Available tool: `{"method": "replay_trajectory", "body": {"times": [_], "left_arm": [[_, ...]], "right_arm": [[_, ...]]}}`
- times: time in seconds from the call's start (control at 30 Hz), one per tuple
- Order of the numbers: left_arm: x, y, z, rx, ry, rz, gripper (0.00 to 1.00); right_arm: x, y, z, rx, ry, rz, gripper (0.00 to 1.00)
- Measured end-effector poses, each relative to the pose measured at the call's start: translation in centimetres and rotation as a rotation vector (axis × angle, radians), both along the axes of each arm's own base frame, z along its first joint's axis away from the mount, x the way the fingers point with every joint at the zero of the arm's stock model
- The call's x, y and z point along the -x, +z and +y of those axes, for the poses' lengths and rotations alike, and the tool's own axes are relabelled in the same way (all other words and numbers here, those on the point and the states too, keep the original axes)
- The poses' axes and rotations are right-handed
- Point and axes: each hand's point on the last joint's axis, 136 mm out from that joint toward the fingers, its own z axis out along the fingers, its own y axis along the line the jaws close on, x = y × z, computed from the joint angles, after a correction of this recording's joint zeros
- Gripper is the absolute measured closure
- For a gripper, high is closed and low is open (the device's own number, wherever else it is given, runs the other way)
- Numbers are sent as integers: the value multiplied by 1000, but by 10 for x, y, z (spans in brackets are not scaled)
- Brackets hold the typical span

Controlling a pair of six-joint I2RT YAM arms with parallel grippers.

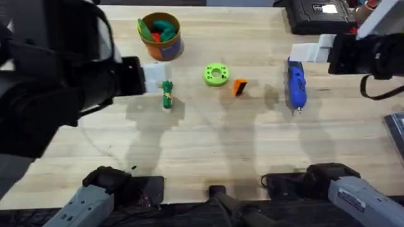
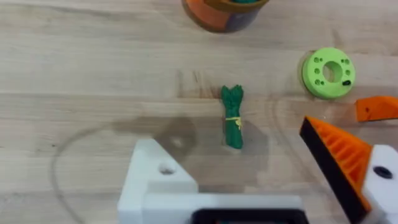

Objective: Pick up the gripper from the table and insert it into the empty holder that is missing its gripper. Then pick up a screw, insert it into the mounting hole, and use the screwdriver to tighten it. Finally, clean up the table by picking up the vegetable and placing it into the bucket.

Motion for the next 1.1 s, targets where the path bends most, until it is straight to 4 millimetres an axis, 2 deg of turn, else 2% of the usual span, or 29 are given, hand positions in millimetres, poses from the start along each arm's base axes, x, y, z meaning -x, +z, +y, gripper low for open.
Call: {"method": "replay_trajectory", "body": {"times": [0.43, 0.6, 0.9, 0.93, 1.1], "left_arm": [[-1, -56, -25, -44, -37, 206, 21], [-13, -77, -30, -57, -29, 257, 71], [-33, -108, -38, -71, -27, 304, 96], [-37, -115, -40, -73, -27, 310, 124], [-39, -126, -41, -83, -26, 338, 136]], "right_arm": [[1, 0, 0, 0, 0, 3, 10], [1, -1, 0, 0, 0, 4, 10], [1, -1, 0, 0, 0, 4, 11], [1, -1, 0, 0, 0, 4, 11], [1, -1, 0, 0, 0, 4, 11]]}}
